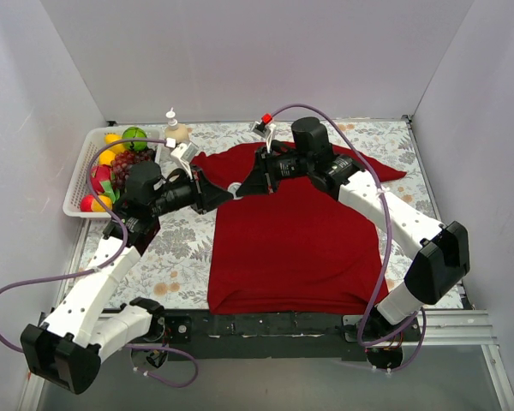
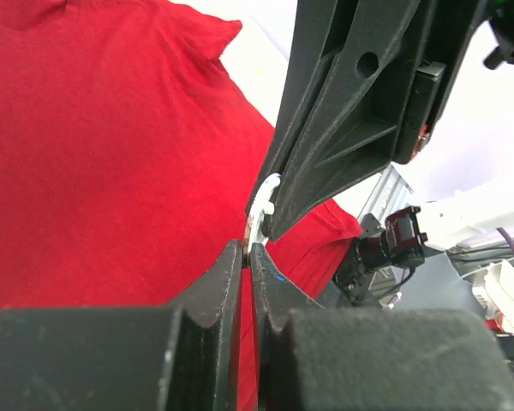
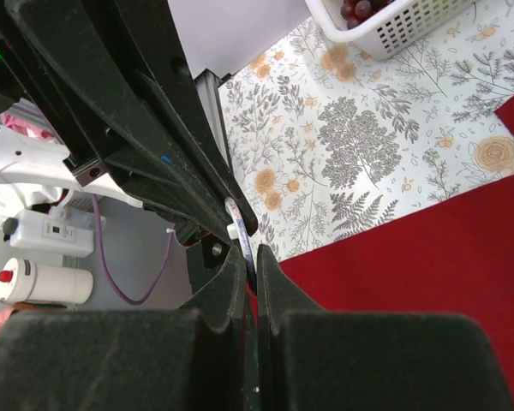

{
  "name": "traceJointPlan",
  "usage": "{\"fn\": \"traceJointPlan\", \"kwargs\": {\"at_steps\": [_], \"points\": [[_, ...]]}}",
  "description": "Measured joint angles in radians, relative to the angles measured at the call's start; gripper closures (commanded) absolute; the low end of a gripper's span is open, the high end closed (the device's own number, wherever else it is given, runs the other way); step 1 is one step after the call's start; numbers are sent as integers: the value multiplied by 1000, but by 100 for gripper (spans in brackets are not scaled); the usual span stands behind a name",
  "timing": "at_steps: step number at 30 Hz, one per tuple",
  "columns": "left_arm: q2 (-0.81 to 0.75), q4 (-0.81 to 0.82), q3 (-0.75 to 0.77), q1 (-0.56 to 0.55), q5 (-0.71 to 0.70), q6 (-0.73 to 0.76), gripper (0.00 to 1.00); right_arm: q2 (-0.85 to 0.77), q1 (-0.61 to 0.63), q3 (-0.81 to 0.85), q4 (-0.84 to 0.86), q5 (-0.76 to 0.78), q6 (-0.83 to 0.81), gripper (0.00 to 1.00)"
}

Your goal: Pin the brooch onto the clothing

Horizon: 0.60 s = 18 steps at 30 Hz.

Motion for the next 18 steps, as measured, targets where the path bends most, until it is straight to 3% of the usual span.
{"fn": "traceJointPlan", "kwargs": {"at_steps": [18], "points": [[48,-125,66,-140,-206,48,100,11,4,70,-228,94,-82,99]]}}
